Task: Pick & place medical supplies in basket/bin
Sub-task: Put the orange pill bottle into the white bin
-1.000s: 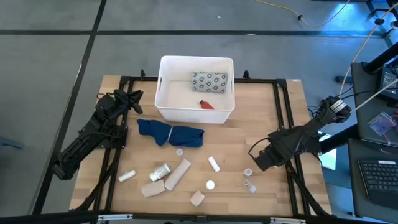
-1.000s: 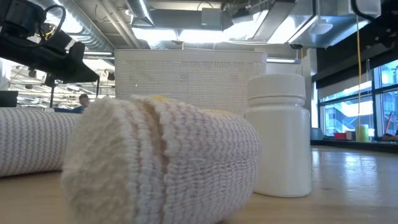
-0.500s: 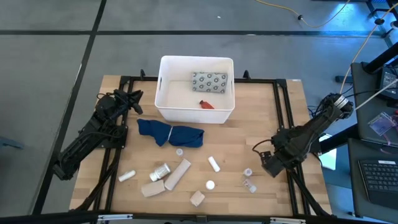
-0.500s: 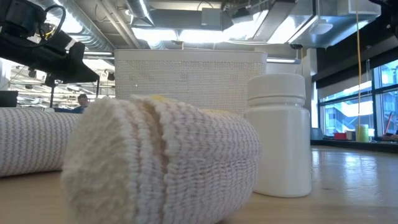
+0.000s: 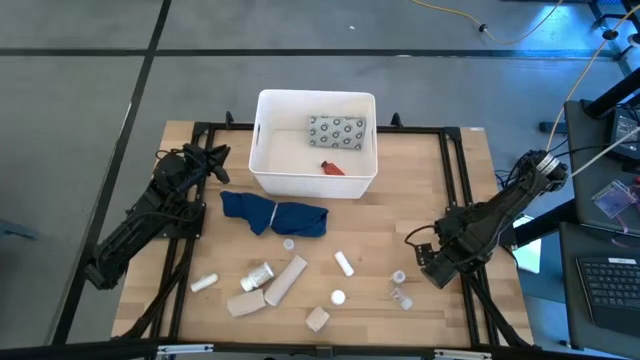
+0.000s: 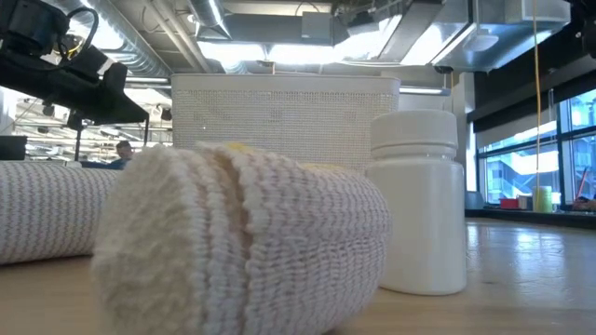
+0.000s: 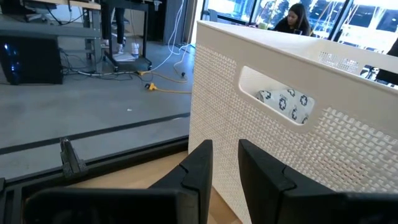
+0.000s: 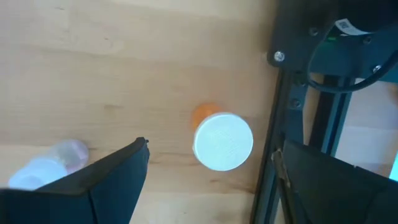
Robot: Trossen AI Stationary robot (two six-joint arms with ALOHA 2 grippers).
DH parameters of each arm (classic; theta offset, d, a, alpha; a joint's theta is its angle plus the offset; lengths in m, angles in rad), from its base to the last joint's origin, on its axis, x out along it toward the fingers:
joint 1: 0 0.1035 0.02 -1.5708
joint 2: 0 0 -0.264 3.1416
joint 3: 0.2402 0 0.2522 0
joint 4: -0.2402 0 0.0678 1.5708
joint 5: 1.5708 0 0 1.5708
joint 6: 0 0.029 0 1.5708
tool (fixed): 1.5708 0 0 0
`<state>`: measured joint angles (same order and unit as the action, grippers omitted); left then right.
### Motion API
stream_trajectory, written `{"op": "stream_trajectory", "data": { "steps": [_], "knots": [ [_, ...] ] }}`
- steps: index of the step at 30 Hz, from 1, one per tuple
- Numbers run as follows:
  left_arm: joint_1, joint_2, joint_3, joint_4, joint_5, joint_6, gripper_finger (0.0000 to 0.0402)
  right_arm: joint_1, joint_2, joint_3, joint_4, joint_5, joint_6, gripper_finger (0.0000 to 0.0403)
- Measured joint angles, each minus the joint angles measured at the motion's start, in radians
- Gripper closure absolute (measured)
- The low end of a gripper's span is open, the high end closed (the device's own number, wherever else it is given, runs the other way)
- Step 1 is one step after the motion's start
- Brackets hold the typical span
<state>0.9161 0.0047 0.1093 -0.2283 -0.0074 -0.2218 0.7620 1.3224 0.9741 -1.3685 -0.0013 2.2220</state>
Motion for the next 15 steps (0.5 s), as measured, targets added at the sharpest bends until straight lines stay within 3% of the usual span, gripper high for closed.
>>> {"op": "stream_trajectory", "data": {
  "steps": [10, 15],
  "knots": [
    [0.000, 0.000, 0.000, 0.000, 0.000, 0.000, 0.0329, 0.000, 0.000, -0.003, 0.014, 0.008, 0.025, 0.0037],
    [0.000, 0.000, 0.000, 0.000, 0.000, 0.000, 0.0329, 0.000, 0.000, -0.094, 0.109, -0.003, 0.017, 0.0037]
  ]
}}
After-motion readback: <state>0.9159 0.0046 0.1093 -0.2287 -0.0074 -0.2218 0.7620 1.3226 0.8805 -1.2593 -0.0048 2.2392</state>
